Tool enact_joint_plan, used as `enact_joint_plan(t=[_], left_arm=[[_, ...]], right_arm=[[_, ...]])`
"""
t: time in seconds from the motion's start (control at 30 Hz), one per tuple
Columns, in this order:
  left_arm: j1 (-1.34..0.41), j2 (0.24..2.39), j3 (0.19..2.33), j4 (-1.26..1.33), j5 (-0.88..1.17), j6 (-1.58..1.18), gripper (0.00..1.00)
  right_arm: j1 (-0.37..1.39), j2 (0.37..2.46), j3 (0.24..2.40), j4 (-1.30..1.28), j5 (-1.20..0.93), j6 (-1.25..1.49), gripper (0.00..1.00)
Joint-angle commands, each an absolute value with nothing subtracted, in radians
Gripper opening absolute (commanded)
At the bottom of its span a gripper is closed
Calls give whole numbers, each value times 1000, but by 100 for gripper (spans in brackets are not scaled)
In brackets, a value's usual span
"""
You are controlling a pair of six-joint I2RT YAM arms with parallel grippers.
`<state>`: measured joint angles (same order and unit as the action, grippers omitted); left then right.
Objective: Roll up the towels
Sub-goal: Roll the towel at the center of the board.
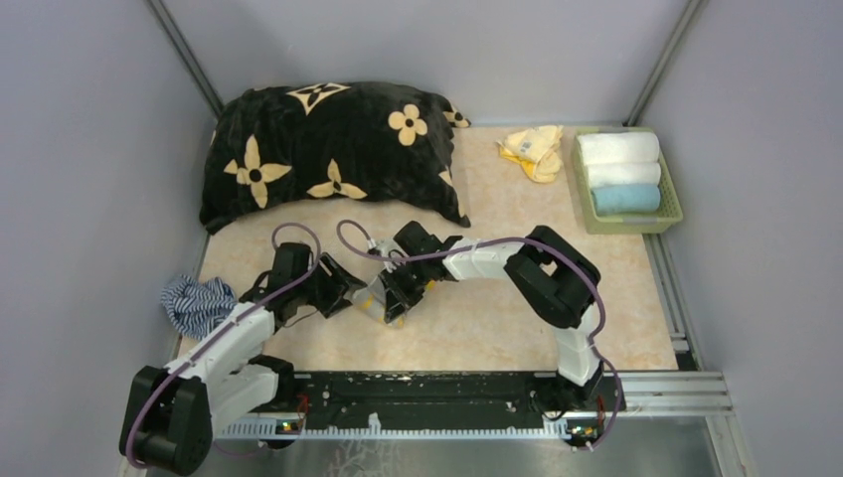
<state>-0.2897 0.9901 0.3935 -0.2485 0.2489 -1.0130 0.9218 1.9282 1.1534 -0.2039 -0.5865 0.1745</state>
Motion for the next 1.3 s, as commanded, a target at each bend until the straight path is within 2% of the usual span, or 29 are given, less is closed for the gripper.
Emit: enact_joint_plan(t=[0.0,0.1,0.37,0.53,0.67,0.77,0.87,0.97,1.1,1.27], left_arm=[[-285,984,358,-226,312,-1032,68],[-285,1001,349,-199,342,-1043,67],[-298,1061,341,-121,375,-1057,63],[-317,1160,354,-78,360,-1051,57],[-320,1215,352,-61,323,-1054,50],[-322,1248,359,-66,306,-1043,46],[-322,1282,369,-78,295,-1031,46],[-324,1319,376,-76,299,-1019,46],[-332,1348,395,-94,283,-1004,46],[-338,1373,417,-116,274,-999,48]], right_arm=[[851,2007,1158,-176,-927,327,3],[805,2036,1149,-121,-991,408,3],[744,2101,1144,-138,-975,474,5],[735,2106,1124,-111,-939,499,5],[735,2062,1111,-105,-866,480,11],[736,2007,1100,-120,-798,440,18],[740,1931,1084,-141,-722,397,34],[760,1846,1085,-201,-606,330,42],[831,1730,1098,-278,-389,234,47],[976,1617,1119,-309,-97,122,46]])
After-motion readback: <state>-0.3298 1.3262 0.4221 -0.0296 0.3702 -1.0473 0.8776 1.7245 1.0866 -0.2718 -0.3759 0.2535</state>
